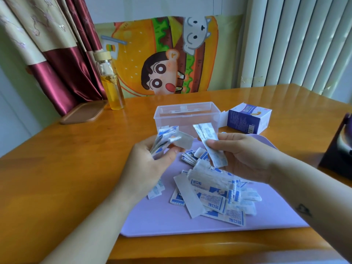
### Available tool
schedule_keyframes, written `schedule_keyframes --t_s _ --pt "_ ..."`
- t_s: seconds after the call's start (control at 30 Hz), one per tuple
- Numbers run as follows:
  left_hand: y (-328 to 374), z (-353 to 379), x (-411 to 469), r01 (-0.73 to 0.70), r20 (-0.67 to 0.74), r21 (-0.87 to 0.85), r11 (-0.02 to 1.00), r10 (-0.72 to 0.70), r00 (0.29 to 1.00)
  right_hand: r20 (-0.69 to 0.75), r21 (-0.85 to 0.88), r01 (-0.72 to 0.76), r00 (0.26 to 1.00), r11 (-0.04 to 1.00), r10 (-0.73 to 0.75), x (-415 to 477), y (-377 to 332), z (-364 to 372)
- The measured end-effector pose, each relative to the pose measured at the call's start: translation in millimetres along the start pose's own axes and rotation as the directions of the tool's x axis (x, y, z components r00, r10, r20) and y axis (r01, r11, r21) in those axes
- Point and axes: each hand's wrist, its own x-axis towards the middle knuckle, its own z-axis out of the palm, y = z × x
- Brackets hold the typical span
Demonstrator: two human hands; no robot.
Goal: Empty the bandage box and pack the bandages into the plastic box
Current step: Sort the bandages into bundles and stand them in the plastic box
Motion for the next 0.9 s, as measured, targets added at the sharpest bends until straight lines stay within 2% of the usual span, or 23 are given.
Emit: schedule_keyframes --t_s 0.2,0.43,0.6,0.7,0.83,0.9 --pt "-6.4 2.1 -0.2 -0.008 0.132 0.082 0.997 -0.003 0.991 -0.073 0.108 0.005 0.997 0.994 0.003 0.3 3.0 2.4" --pt "-9.1 -8.4 -1.9 0.011 0.254 0.131 0.991 -0.045 0.966 -0.110 0.023 0.099 0.989 0.995 -0.095 9.1 8.3 10.9" --pt "-13.7 -29.3 -4.4 0.126 0.261 0.092 0.988 -0.147 0.954 -0.126 -0.207 0.061 0.988 0.976 -0.089 31.5 16.1 26.9" --pt "-16.9 -44.3 -8.4 0.211 0.208 0.085 0.974 -0.225 0.952 -0.167 -0.442 0.011 0.981 0.897 -0.095 48.5 22.9 38.1" --pt "-25.8 -53.5 -11.0 0.367 0.121 0.034 0.929 -0.369 0.922 -0.154 -0.575 -0.029 0.985 0.818 -0.074 65.5 34.3 56.0" --pt "-31.2 -54.5 -10.1 0.405 0.087 0.036 0.914 -0.406 0.910 -0.134 -0.695 -0.017 0.985 0.719 -0.106 68.0 36.5 65.3"
